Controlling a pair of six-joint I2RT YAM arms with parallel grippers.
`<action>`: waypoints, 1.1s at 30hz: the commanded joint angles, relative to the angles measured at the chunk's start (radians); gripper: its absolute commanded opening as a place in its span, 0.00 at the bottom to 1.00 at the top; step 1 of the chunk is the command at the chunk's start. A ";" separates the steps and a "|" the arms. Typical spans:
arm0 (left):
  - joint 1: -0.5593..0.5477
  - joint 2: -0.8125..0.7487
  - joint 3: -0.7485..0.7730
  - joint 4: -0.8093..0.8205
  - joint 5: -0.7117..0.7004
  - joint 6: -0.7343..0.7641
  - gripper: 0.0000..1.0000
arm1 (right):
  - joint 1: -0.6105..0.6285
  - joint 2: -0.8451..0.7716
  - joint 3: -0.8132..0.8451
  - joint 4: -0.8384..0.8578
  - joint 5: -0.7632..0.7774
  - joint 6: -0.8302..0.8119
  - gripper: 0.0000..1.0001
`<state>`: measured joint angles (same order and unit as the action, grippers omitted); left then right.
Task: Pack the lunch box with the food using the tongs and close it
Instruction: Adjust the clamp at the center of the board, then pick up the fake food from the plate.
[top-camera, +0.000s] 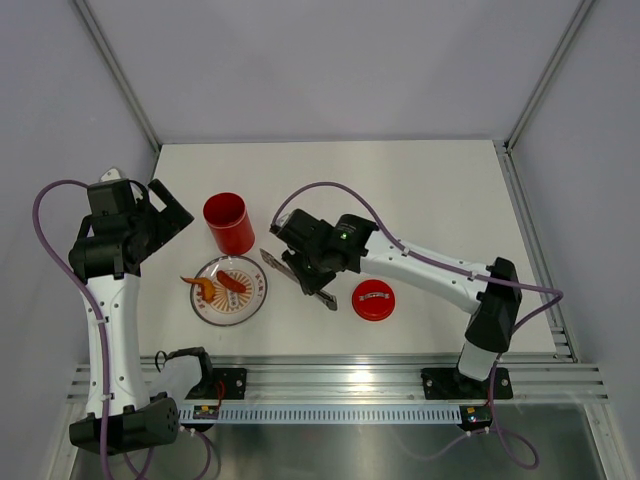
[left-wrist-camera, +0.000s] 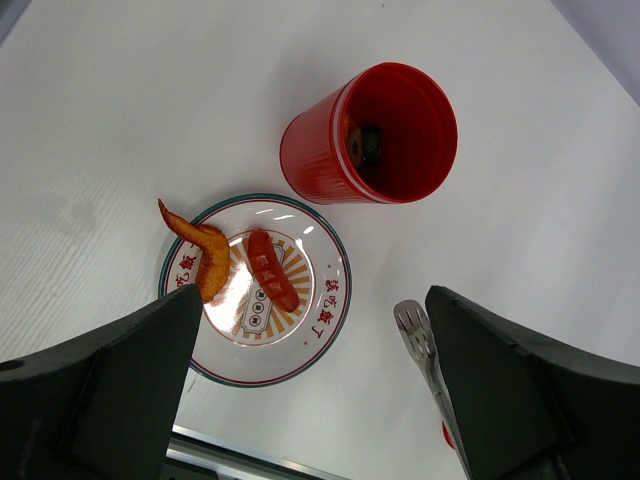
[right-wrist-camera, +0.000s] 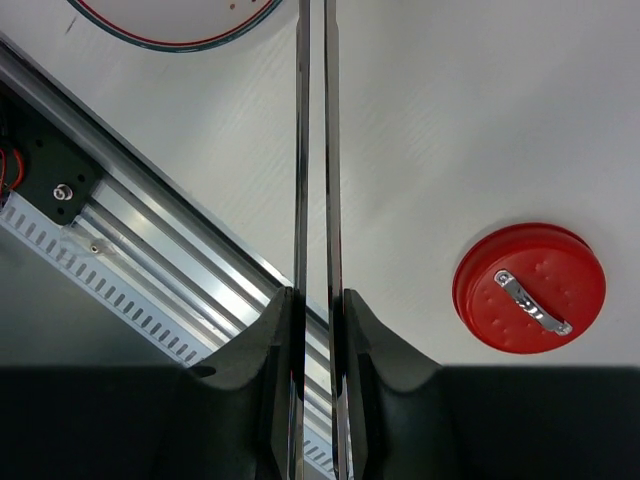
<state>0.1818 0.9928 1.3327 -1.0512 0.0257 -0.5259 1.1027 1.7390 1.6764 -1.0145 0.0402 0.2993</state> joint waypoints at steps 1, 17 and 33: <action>0.004 -0.011 0.005 0.037 0.019 0.000 0.99 | 0.026 0.043 0.094 0.022 0.006 -0.002 0.26; 0.004 0.000 0.029 0.022 0.003 0.009 0.99 | 0.068 0.203 0.190 0.007 0.053 -0.034 0.38; 0.004 0.003 0.022 0.026 -0.001 0.009 0.99 | 0.094 0.180 0.192 0.025 0.056 -0.046 0.44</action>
<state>0.1818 0.9974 1.3327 -1.0527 0.0238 -0.5247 1.1793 1.9526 1.8313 -1.0142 0.0711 0.2756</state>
